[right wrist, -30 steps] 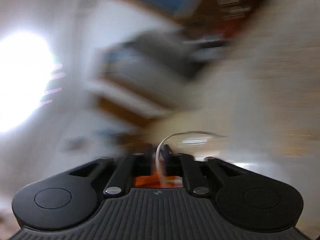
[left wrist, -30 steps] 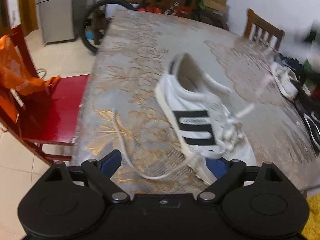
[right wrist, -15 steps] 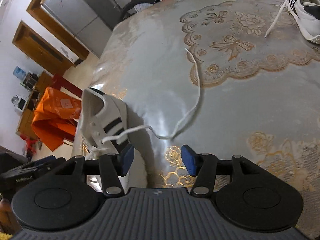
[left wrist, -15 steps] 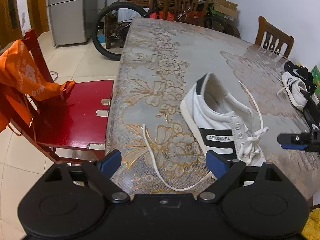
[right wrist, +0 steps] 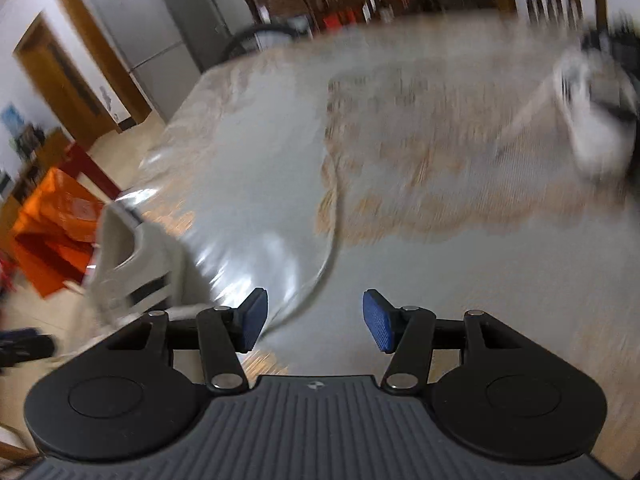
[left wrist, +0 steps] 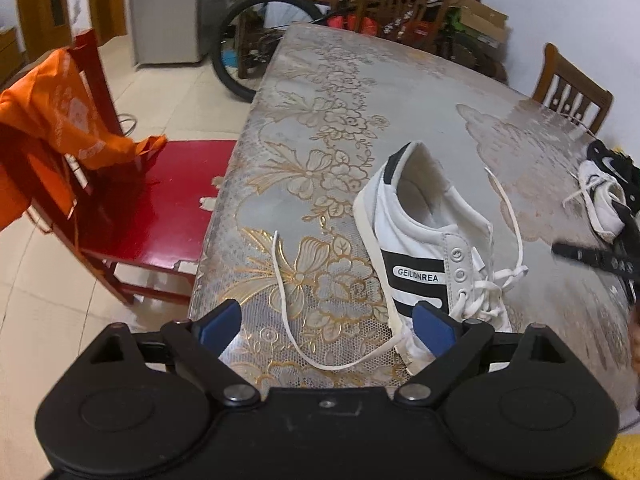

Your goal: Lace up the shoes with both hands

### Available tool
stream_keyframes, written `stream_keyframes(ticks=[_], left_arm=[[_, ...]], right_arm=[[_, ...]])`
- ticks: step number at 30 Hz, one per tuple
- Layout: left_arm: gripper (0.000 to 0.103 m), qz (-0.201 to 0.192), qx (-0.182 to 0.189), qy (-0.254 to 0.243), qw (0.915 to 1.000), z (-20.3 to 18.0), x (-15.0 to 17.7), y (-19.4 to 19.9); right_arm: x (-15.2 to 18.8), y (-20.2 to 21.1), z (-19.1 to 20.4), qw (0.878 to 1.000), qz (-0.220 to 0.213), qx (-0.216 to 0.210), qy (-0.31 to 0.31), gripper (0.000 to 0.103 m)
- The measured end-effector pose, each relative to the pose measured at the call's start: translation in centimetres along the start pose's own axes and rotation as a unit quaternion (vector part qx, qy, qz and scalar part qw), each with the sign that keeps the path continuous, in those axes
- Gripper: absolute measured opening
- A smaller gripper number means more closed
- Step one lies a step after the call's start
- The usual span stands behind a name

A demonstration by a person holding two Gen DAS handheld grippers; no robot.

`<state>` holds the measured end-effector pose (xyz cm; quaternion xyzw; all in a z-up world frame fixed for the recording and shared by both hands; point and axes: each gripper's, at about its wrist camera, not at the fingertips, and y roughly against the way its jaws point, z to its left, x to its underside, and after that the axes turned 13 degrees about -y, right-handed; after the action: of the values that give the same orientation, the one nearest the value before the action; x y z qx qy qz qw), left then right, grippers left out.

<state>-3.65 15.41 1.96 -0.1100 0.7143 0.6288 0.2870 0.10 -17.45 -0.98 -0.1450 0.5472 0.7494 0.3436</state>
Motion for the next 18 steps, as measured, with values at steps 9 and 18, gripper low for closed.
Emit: stream_keyframes(ticks=[9, 18], left_arm=[[0.092, 0.013, -0.029, 0.031, 0.9990, -2.1, -0.1, 0.6], [0.092, 0.022, -0.049, 0.035, 0.9979, -3.4, -0.5, 0.7]], right_arm=[[-5.5, -8.5, 0.7, 0.992, -0.013, -0.002, 0.128, 0.055], [-5.8, -11.8, 1.3, 0.979, 0.016, -0.024, 0.203, 0.008]])
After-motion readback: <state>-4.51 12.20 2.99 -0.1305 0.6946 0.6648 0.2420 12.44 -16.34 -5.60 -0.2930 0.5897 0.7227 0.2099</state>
